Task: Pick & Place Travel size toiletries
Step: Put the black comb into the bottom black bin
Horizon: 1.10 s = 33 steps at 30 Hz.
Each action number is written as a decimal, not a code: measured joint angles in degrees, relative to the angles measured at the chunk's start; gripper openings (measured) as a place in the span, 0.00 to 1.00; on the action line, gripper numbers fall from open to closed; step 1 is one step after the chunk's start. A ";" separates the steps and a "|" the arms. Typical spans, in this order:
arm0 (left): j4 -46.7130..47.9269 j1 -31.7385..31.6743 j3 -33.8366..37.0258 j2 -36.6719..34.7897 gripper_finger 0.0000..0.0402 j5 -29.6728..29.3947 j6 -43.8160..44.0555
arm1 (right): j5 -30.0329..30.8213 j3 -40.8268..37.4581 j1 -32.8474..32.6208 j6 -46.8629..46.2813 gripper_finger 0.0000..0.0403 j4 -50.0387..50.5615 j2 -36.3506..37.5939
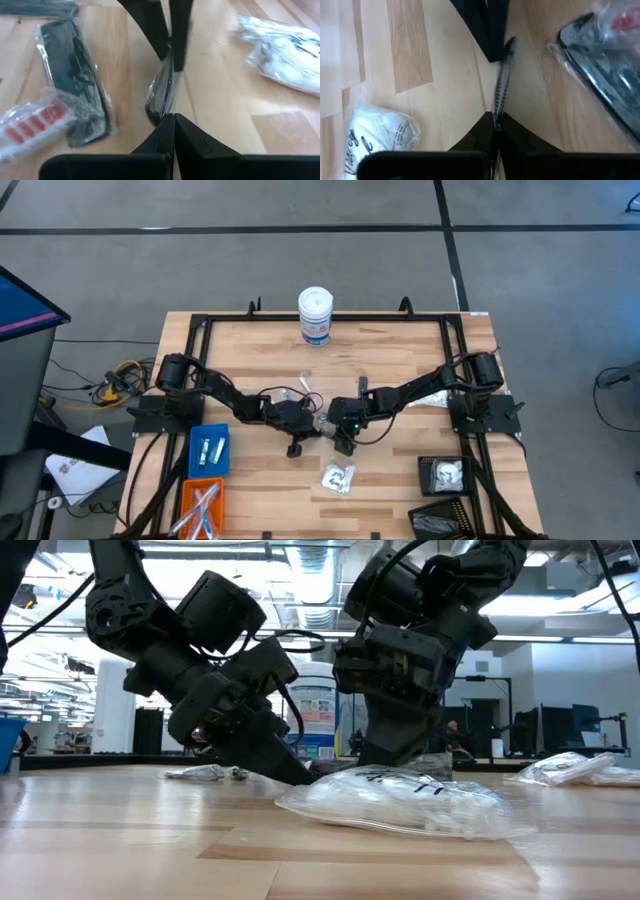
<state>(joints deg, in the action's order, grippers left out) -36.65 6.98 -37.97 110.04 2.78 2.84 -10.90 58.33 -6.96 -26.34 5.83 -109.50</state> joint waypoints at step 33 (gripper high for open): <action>-7.30 10.12 18.23 -31.98 0.00 -22.07 -5.39 | 13.92 -16.49 -56.80 -23.82 0.01 21.48 40.33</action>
<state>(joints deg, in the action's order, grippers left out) -43.96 17.10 -19.75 78.06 -19.29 -2.55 3.01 41.83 -63.76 -50.16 27.32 -69.17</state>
